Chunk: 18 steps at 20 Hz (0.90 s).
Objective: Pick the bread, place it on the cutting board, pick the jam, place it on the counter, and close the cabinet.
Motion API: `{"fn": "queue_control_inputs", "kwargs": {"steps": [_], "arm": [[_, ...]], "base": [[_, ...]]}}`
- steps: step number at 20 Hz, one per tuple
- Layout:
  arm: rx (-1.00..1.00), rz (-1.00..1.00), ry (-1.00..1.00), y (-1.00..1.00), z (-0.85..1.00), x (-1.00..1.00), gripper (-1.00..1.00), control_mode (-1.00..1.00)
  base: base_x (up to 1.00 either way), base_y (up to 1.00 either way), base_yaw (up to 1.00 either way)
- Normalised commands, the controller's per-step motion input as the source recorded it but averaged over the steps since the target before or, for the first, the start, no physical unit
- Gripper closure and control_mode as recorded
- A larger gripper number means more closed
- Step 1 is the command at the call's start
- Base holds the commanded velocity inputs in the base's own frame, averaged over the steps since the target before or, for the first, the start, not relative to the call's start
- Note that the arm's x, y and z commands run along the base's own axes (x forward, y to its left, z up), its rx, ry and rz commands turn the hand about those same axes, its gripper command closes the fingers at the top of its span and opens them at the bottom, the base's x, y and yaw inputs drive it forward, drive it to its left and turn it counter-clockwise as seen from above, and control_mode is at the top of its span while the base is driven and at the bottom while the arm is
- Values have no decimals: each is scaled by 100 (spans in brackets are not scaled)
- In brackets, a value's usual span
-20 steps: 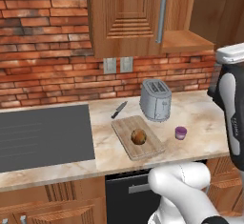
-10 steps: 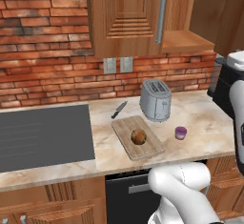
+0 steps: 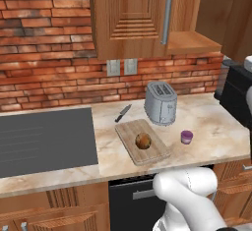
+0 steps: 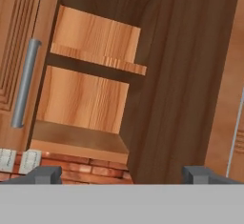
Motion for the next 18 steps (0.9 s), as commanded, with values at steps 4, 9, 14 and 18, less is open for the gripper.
{"fn": "queue_control_inputs", "kwargs": {"steps": [4, 9, 14, 18], "arm": [[0, 0, 0, -23, -1, 0, -100, -100], [0, 0, 0, -26, -6, 0, -100, -100], [0, 0, -2, -25, -11, 0, -100, -100], [0, 0, -3, -27, -11, 0, -100, -100]], "base": [[0, 0, 0], [0, 0, 0], [0, 0, 0], [0, 0, 0]]}}
